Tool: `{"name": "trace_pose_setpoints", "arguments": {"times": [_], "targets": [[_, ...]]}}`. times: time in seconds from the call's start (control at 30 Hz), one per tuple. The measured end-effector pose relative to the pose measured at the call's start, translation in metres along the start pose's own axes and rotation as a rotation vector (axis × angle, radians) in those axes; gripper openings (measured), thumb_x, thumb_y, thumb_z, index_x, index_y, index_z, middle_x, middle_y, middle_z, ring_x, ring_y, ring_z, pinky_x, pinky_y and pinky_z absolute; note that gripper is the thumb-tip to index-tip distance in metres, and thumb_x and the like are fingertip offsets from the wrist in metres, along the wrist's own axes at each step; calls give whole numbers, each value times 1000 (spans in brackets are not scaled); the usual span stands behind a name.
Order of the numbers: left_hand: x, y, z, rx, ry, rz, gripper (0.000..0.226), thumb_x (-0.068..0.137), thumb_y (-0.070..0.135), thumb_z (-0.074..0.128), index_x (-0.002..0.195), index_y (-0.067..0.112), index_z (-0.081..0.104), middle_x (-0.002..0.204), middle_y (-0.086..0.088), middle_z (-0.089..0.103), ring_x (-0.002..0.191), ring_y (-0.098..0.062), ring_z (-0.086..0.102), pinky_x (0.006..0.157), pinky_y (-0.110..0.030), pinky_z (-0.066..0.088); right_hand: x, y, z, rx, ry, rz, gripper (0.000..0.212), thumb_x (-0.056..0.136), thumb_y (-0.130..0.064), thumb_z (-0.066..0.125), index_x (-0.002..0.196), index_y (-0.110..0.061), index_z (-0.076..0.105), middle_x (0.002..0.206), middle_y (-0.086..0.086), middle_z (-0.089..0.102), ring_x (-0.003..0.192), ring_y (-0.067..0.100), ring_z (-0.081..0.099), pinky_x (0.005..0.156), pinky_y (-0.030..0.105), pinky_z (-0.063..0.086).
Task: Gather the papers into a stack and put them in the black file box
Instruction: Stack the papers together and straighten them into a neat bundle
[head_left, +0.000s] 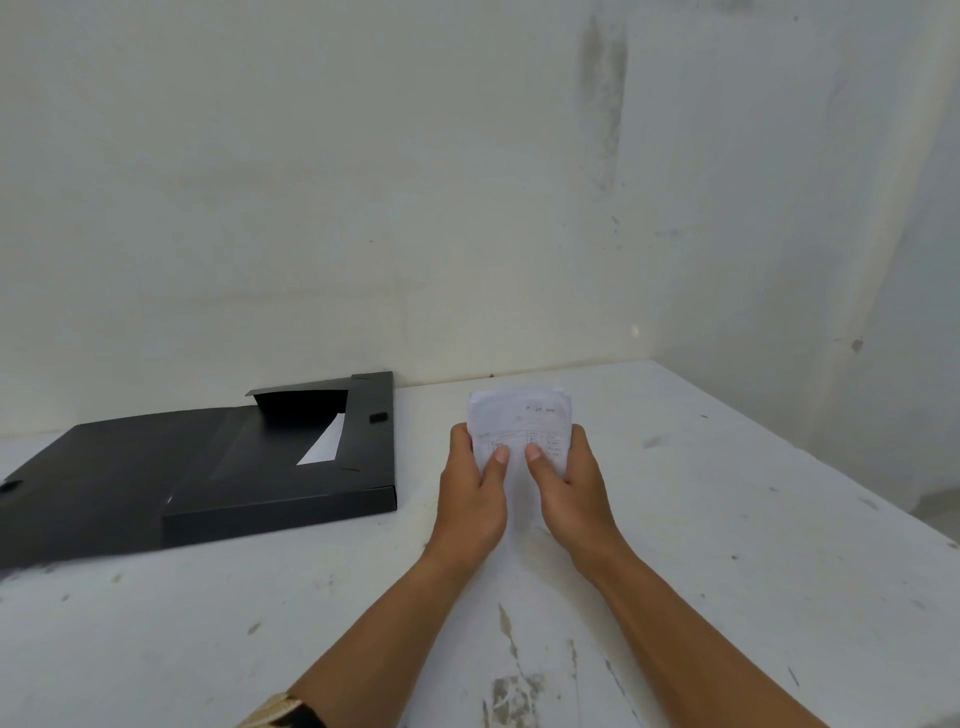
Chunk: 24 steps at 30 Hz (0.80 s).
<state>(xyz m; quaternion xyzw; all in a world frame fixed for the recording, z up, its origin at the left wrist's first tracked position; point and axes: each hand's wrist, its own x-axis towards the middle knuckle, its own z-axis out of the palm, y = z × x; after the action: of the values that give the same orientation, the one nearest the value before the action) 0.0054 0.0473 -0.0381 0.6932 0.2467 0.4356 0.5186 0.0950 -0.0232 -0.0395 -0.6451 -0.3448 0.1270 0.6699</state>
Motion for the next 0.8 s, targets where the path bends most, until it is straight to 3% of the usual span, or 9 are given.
{"name": "trace_pose_setpoints", "arguments": {"times": [0.13,0.2,0.27,0.33,0.4,0.5,0.57,0.7,0.8], "targets": [[1,13,-9,89,137,43,44,94,15,66,128,22,40,125,4,54,111,-10,57,83,-15,53,3,-12,-8,-195,36,-159,7,95,-17,57,102,-16,55,89,-5,65,80,17,65,61,22,52],[8,31,-21,322,212,248,72,86,18,74,144,18,31,141,3,43,124,-11,44,106,-25,37,9,-31,-17,-420,26,-352,9,93,-19,57,91,-20,49,76,-1,61,67,22,58,54,29,44],[16,60,-30,566,145,410,80,86,21,73,151,19,25,145,6,39,128,-11,36,111,-28,22,16,-55,-23,-626,-65,-500,16,93,-22,56,86,-26,42,72,-3,57,62,24,52,54,33,41],[24,83,-35,595,-26,389,68,92,18,66,146,23,26,130,8,49,113,-10,47,100,-24,34,21,-77,-26,-742,-131,-608,15,94,-24,54,85,-26,42,72,-5,56,63,24,53,56,37,44],[29,92,-38,515,-168,305,46,97,15,59,135,23,33,115,3,57,92,-6,58,75,-16,45,23,-91,-27,-811,-159,-685,7,95,-23,53,89,-21,48,75,-4,59,66,25,54,58,38,45],[27,90,-43,505,-179,321,18,101,14,52,116,19,45,101,2,62,81,-2,58,58,-12,44,25,-98,-31,-879,-178,-738,5,92,-23,56,95,-18,54,76,-2,61,67,24,53,60,35,40],[25,83,-43,408,-134,285,12,100,15,53,111,16,48,97,3,62,83,-5,59,61,-14,45,26,-94,-38,-819,-108,-659,21,86,-28,66,103,-22,56,82,-7,61,73,19,53,66,32,39],[24,66,-44,102,-72,95,17,98,20,57,115,18,55,111,4,65,102,-14,64,82,-30,55,24,-79,-55,-277,31,-207,65,75,-31,82,127,-26,44,108,-6,60,92,13,62,74,28,51],[23,53,-39,33,-77,37,21,98,23,60,117,20,55,116,4,66,109,-16,65,93,-40,55,21,-56,-57,-19,-93,25,49,81,-24,78,125,-22,55,113,-3,68,98,16,68,72,27,55]]}}
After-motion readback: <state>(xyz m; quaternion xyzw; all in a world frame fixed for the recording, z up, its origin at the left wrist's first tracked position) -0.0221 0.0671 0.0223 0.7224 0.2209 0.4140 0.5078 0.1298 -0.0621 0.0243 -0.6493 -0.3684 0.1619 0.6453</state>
